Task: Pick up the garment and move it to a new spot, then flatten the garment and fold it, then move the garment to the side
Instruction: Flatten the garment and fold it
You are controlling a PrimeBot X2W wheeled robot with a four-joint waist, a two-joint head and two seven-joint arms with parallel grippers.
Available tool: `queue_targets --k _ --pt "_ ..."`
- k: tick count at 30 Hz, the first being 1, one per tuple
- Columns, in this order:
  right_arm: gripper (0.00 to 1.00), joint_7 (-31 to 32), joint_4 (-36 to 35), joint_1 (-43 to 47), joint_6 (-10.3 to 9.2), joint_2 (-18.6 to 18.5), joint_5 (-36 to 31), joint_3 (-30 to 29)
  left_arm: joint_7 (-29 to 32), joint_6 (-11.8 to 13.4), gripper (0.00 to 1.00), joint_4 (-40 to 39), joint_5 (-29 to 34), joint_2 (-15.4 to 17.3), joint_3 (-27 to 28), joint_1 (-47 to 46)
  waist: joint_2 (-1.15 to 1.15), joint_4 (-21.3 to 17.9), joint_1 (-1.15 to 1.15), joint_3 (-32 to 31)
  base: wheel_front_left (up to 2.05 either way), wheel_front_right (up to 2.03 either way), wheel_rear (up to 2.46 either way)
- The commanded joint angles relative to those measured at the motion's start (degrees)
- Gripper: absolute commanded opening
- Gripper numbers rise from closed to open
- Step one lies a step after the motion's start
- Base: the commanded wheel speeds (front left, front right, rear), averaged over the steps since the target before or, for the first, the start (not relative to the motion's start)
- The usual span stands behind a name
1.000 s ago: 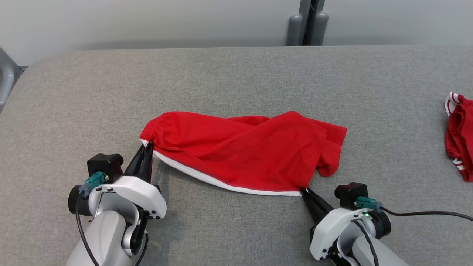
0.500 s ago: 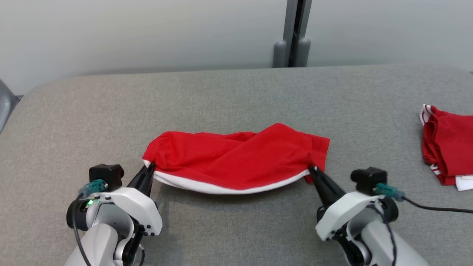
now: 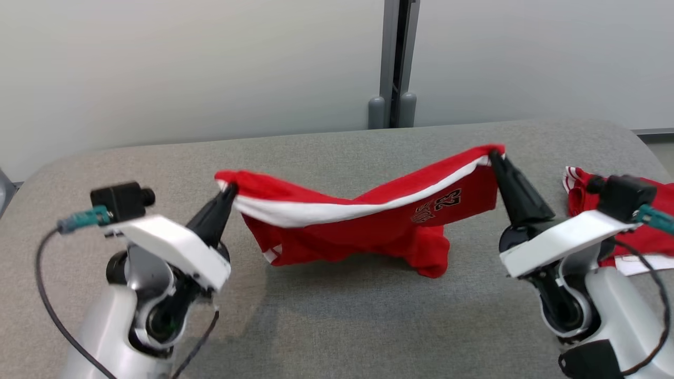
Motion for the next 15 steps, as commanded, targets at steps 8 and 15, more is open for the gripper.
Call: queue_targets --k 8,15 --pt "0.00 6.5 -7.2 -2.2 -0.03 2.2 -4.2 -6.8 7.8 7.2 0.00 -8.0 -10.1 -3.1 5.6 -5.9 0.00 -0.7 0.00 0.4 0.00 0.00 0.00" --pt "0.00 12.8 -10.5 -10.2 -0.02 4.1 -8.6 -11.5 15.5 13.5 0.00 -7.5 -13.2 -2.4 6.6 -16.8 0.00 -0.6 0.00 5.8 0.00 0.00 0.00"
